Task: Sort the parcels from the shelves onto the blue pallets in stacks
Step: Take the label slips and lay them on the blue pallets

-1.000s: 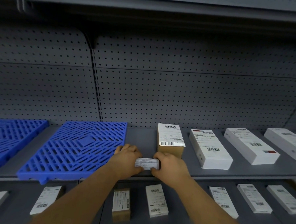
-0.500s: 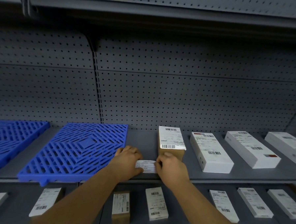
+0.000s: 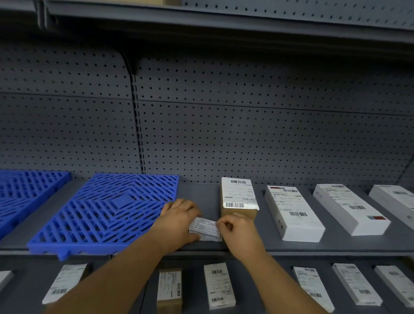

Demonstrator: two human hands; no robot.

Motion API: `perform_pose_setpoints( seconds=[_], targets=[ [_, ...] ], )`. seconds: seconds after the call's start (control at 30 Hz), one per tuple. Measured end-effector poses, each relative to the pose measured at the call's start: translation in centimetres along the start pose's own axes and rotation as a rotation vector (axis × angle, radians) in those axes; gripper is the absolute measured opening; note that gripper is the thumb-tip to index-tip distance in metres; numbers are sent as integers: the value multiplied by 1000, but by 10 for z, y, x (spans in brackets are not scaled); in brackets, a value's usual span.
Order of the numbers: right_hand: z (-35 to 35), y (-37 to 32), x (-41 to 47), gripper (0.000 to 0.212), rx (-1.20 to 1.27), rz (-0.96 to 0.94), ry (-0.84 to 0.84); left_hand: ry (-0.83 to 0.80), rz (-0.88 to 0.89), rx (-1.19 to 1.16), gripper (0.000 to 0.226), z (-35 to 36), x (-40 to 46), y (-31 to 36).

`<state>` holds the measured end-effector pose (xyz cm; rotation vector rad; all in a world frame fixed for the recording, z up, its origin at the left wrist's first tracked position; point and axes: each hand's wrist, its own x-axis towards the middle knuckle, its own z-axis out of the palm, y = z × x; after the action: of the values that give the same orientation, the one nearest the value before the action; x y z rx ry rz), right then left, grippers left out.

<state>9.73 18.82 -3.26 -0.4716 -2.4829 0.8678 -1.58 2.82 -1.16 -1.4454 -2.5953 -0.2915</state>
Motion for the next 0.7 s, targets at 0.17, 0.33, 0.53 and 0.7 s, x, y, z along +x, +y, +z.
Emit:
perform_pose_setpoints(
  seconds=[0.17,0.33,0.53,0.7],
  targets=[
    [-3,-2,0,16,62,31,-49,50,39,61,56,0,-4,0],
    [-8,-3,-2,23,113,57,-76,116,63,72,50,-4,-8,4],
    [-20,-6,-12,16,-94,-89,-5,197,76,85,44,-10,-15,10],
    [-21,-10,-19,39,-447,-417,146,251,60,79,38,-16,-26,10]
  ],
)
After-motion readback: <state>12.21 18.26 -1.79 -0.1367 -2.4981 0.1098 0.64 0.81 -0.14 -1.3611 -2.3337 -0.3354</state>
